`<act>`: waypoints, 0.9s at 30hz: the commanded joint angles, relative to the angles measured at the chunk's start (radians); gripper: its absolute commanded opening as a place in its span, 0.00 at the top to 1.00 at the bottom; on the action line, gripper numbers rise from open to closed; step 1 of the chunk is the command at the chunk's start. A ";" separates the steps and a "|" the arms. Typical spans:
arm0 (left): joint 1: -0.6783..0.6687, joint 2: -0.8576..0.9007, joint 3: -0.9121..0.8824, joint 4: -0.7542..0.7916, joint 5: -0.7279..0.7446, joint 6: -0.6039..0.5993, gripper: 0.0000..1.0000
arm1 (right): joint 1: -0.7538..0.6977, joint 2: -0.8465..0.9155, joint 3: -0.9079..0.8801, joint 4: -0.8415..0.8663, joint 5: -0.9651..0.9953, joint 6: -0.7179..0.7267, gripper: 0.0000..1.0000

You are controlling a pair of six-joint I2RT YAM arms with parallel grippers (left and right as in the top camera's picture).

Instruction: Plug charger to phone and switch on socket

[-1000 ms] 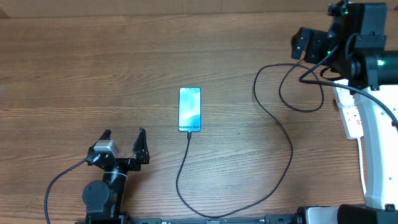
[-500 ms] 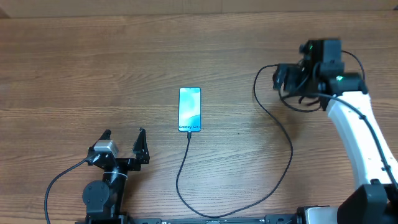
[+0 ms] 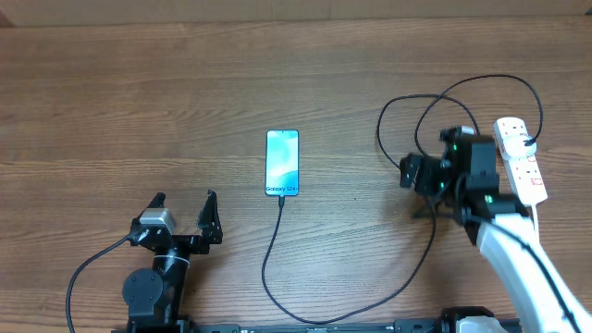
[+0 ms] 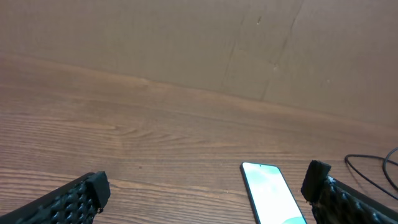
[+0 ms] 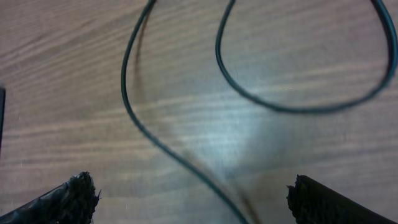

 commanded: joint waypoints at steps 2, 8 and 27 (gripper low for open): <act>-0.006 -0.011 -0.003 -0.003 -0.008 0.027 0.01 | 0.004 -0.138 -0.107 -0.011 -0.008 0.010 0.00; -0.006 -0.011 -0.003 -0.003 -0.008 0.027 0.01 | 0.004 -0.253 -0.224 0.095 0.003 0.003 0.00; -0.006 -0.011 -0.003 -0.003 -0.008 0.027 0.00 | 0.001 -0.438 -0.672 0.726 0.014 0.007 0.00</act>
